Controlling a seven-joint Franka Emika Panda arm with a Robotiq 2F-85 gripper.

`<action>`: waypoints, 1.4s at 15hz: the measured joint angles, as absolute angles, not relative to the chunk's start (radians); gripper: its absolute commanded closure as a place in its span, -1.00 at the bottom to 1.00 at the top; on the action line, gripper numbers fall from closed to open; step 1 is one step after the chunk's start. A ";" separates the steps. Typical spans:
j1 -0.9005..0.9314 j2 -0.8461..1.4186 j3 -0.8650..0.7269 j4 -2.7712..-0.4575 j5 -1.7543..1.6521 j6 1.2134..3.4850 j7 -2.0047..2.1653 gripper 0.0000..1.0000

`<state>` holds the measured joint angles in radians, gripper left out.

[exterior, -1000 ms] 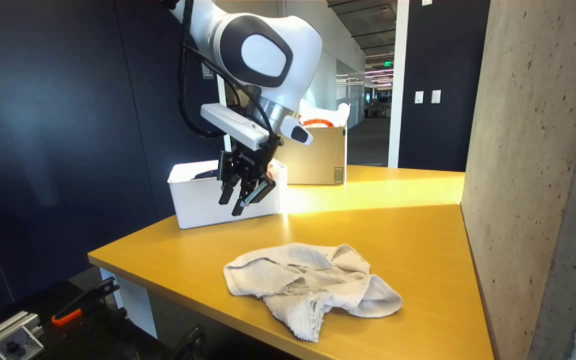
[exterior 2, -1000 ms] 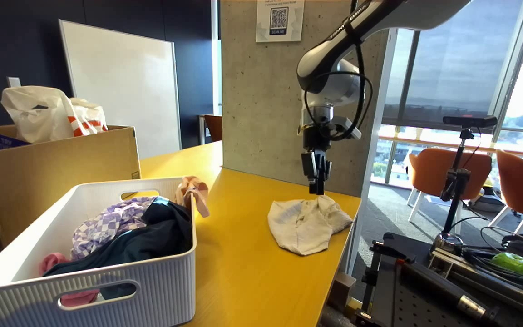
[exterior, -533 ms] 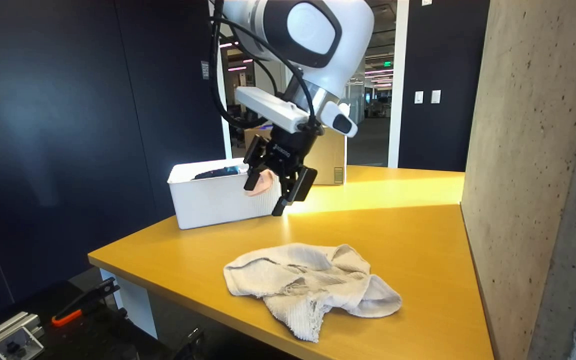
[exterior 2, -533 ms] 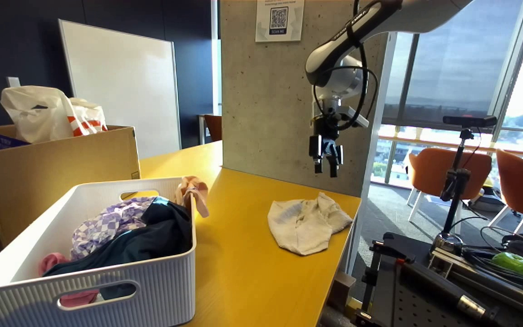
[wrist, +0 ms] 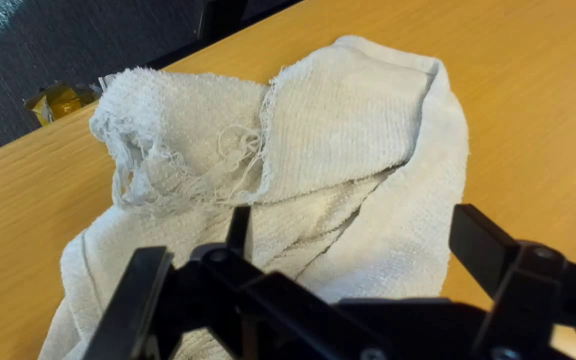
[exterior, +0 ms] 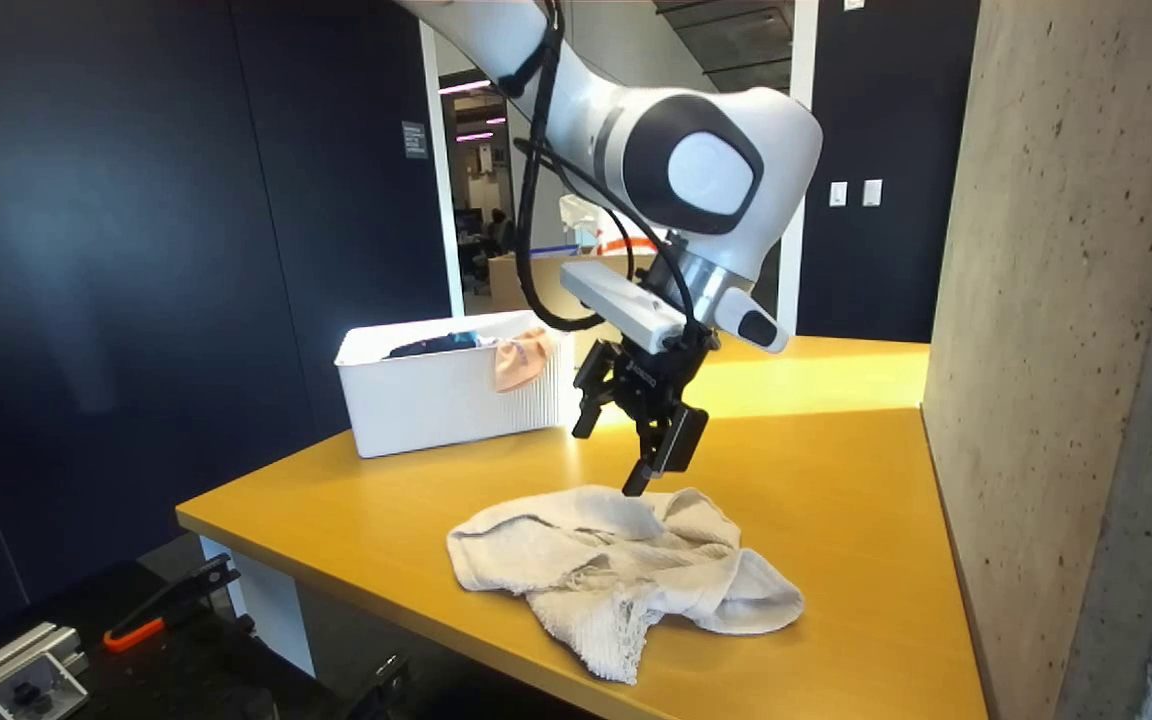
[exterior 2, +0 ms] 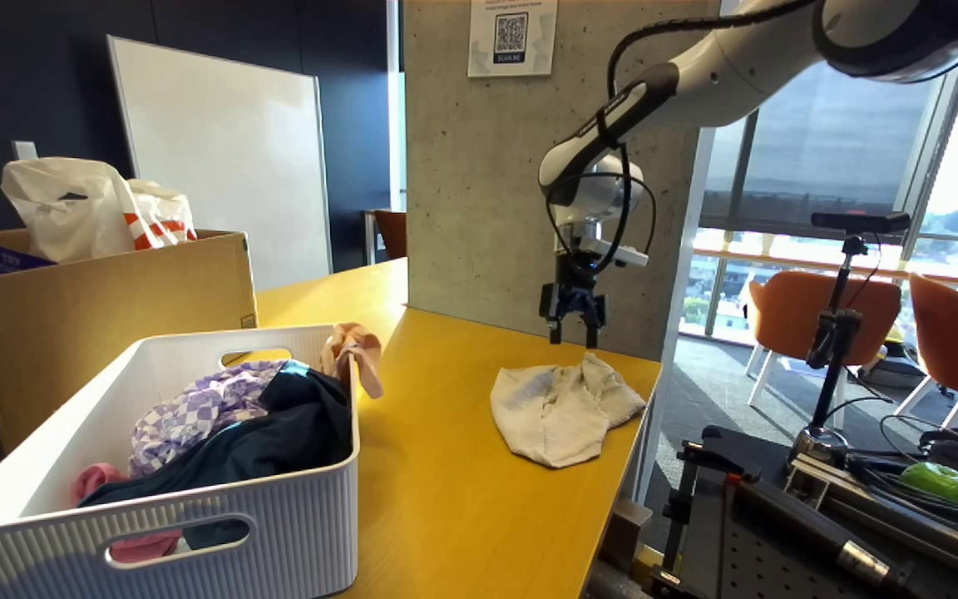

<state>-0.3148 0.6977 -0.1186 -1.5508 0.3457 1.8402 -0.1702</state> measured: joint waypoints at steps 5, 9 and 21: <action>-0.316 0.861 -0.115 -1.386 0.345 1.891 -0.105 -1.00; -0.314 0.933 -0.103 -1.299 0.339 1.945 -0.084 -1.00; -0.279 0.985 -0.081 -1.323 0.331 2.123 -0.075 -1.00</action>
